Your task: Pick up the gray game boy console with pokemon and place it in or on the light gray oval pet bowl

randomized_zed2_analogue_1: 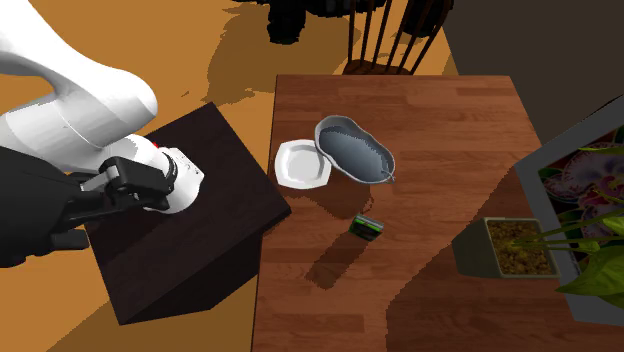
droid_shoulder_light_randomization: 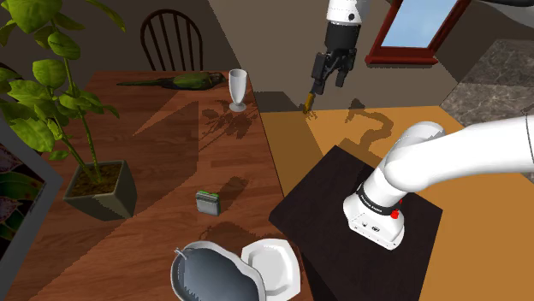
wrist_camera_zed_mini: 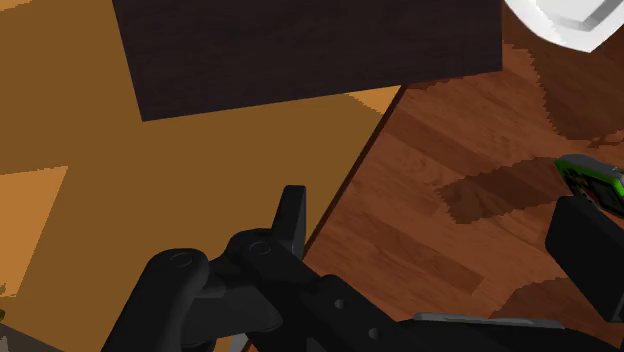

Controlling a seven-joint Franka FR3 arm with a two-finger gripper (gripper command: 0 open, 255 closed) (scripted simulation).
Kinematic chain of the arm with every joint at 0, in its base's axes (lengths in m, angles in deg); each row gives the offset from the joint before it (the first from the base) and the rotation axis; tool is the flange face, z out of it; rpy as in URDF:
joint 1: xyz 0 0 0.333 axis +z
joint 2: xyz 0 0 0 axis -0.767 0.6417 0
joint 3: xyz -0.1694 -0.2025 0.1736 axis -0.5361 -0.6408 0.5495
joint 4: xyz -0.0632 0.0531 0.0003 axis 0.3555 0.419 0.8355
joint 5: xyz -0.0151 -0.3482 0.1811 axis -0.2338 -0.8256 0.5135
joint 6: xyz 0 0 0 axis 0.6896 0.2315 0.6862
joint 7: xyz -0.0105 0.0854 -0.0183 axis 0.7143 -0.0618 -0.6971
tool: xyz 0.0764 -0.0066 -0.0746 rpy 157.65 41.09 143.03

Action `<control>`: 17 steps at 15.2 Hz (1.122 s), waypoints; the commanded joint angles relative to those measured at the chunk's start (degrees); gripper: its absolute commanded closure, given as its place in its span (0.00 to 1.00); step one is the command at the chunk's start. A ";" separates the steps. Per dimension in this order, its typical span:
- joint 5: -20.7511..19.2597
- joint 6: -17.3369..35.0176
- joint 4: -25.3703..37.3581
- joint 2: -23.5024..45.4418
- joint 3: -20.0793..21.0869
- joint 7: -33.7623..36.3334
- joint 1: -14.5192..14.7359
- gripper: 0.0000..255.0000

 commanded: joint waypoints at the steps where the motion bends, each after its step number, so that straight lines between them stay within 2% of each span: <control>1: 0.00 0.00 0.00 0.00 0.00 0.00 0.00 0.00; 9: 6.63 13.39 -7.78 2.47 10.09 11.20 2.32 0.00; 17: 10.92 28.59 -9.83 12.37 21.05 22.54 3.65 0.00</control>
